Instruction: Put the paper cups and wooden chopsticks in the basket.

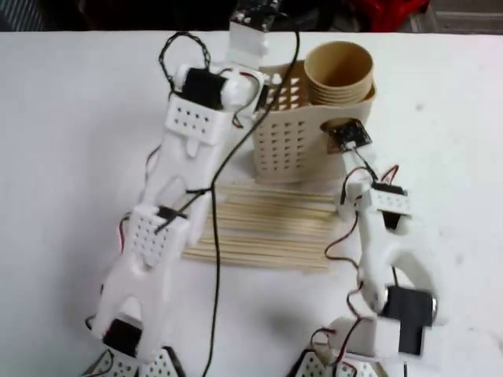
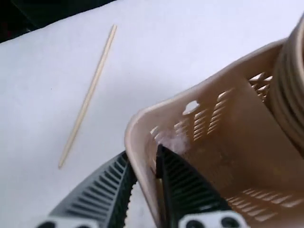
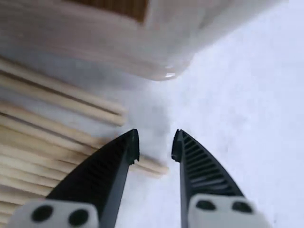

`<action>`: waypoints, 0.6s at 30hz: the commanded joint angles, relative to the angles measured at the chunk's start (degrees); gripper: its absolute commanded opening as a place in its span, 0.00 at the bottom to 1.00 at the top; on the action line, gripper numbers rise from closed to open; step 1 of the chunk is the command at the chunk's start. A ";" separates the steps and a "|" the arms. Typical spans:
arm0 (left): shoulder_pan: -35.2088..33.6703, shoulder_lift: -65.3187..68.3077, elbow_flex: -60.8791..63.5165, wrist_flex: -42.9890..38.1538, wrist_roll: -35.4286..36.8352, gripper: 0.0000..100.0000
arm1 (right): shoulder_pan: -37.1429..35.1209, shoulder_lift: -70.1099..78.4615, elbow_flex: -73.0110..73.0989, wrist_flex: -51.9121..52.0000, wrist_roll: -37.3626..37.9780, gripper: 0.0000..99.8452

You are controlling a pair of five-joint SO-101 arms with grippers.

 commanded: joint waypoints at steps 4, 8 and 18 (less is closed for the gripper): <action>0.22 3.21 -7.82 -0.97 -0.44 0.02 | 3.12 -19.56 5.36 1.89 -3.25 0.13; 0.48 2.86 -8.35 -4.48 -0.44 0.02 | 3.12 -26.24 10.46 1.71 -2.90 0.13; 0.92 -3.12 -7.82 -8.79 -0.26 0.02 | 7.25 -31.16 14.95 1.63 -3.34 0.13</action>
